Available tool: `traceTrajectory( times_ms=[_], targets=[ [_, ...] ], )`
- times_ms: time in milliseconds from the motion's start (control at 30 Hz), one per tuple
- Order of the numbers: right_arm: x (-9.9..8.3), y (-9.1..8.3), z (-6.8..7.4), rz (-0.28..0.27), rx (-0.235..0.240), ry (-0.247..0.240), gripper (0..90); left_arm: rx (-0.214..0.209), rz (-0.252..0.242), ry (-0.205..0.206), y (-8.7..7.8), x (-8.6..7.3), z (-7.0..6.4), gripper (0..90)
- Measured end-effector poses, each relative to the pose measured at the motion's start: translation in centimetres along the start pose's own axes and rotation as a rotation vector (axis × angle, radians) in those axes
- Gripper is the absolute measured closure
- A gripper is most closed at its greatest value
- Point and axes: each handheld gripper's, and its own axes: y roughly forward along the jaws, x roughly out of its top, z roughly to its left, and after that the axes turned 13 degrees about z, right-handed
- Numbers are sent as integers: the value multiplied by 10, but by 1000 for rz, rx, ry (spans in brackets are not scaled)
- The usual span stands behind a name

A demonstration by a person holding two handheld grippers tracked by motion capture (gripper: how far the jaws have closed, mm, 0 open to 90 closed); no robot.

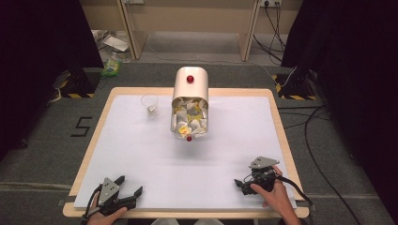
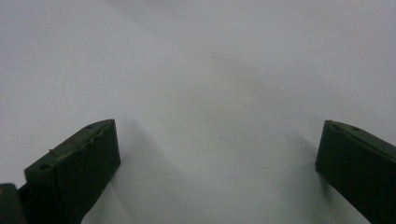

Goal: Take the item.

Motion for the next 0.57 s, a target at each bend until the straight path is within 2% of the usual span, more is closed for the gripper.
traceTrajectory(
  times_ms=[567],
  targets=[
    [0,0,0,1,0,-3,3,-7,7,-5,0,1,1,171]
  ],
)
